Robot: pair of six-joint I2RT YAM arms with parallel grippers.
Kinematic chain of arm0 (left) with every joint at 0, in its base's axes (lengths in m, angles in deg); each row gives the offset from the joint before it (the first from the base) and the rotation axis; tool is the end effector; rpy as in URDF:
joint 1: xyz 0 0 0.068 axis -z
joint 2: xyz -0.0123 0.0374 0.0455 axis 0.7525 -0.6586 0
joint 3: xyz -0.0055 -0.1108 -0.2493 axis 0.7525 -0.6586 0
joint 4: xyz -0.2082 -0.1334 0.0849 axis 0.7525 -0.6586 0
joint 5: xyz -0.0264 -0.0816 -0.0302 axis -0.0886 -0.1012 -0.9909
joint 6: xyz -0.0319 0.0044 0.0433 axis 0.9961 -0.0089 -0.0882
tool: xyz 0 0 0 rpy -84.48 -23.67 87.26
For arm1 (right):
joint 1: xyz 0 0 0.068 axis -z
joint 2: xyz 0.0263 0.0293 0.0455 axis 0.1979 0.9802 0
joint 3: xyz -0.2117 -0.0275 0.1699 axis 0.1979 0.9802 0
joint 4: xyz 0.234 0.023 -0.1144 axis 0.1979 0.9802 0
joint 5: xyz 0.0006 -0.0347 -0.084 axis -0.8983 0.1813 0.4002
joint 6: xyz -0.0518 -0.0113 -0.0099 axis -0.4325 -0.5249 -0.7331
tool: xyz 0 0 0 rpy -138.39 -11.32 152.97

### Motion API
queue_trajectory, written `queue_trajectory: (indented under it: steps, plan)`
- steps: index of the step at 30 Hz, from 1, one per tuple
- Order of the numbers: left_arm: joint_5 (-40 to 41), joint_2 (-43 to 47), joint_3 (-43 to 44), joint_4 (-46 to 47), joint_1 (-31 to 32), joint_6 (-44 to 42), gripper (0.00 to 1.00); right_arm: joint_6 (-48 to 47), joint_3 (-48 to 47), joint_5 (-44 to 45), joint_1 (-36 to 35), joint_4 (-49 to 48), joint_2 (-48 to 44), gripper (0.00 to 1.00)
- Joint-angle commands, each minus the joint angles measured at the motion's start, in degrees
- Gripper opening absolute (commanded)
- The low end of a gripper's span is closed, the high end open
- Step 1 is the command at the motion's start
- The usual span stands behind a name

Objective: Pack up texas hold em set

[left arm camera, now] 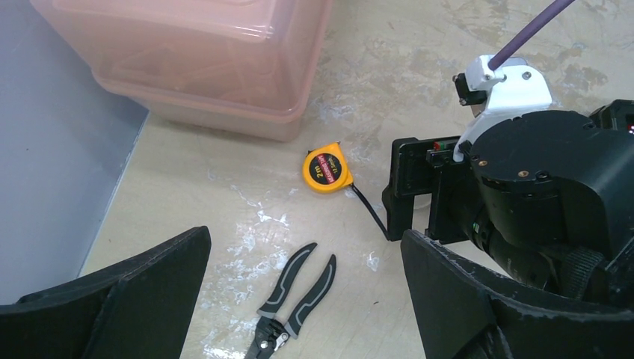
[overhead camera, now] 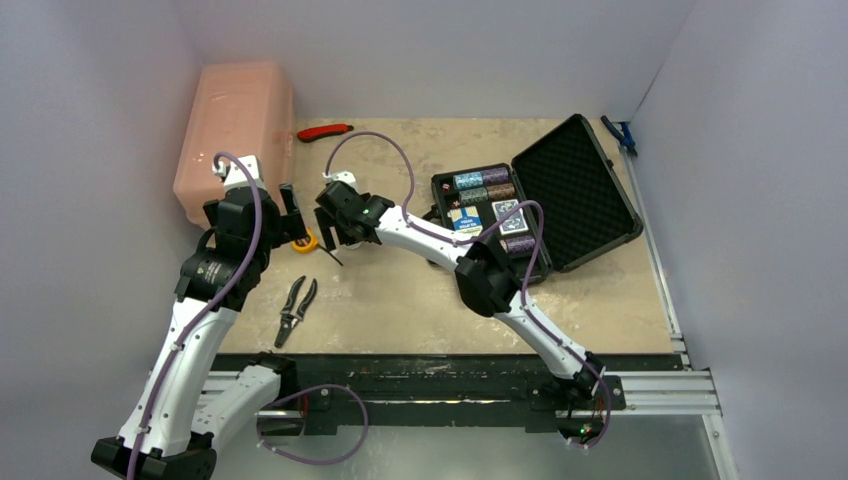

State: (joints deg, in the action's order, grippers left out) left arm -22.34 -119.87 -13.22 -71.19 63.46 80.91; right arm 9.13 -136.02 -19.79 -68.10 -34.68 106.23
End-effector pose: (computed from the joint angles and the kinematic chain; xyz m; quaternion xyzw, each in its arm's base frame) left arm 0.1600 -0.0253 0.3724 -0.1556 0.8442 0.0502 0.5106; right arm 0.3174 0.4641 0.1907 -0.1761 0.9112 0.1310 0.3486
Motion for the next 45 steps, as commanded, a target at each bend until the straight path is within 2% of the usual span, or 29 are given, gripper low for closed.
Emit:
queue_trajectory:
  steps: [1, 18, 45]
  plan:
    - [-0.85, 0.50, 1.05, 1.22, -0.09, 0.68, 1.00, -1.30, -3.29, 1.16, -0.36, 0.11, 0.11, 0.88]
    - [-1.67, 0.84, 1.13, 1.21, 0.19, 0.57, 1.00, -2.98, -5.65, 2.89, -0.44, -0.63, 3.90, 0.80]
    - [-1.58, 0.85, 1.22, 1.26, 0.79, 0.30, 1.00, -4.88, -3.60, 4.94, -1.23, -0.83, 7.15, 0.68]
